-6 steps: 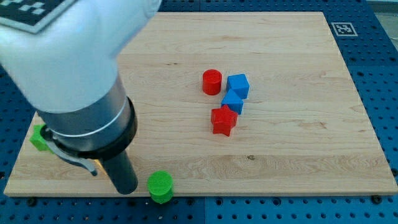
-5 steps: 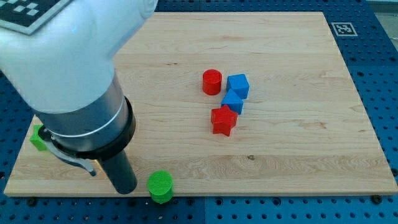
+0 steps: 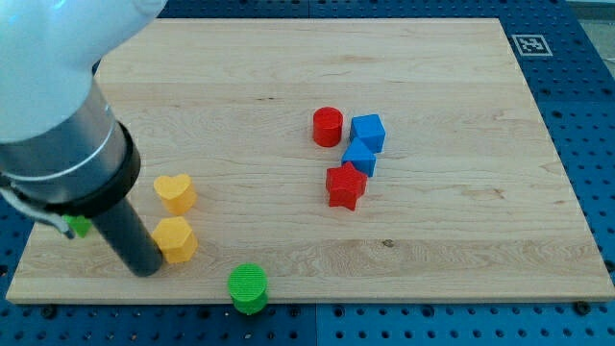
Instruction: Move the yellow hexagon towards green circle
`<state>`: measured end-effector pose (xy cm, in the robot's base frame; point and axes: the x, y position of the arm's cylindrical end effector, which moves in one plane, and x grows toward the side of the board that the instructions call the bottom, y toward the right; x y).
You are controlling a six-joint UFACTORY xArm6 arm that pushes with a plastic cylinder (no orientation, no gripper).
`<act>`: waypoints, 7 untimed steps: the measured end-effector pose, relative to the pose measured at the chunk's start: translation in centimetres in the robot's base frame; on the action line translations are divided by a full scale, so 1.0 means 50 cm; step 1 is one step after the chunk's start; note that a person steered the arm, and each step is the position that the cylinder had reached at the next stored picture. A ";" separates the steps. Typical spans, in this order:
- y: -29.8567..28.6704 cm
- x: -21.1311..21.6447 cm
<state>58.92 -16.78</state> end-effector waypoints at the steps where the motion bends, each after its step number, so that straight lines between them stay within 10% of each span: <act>1: 0.000 -0.005; 7: 0.092 -0.088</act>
<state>54.50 -12.18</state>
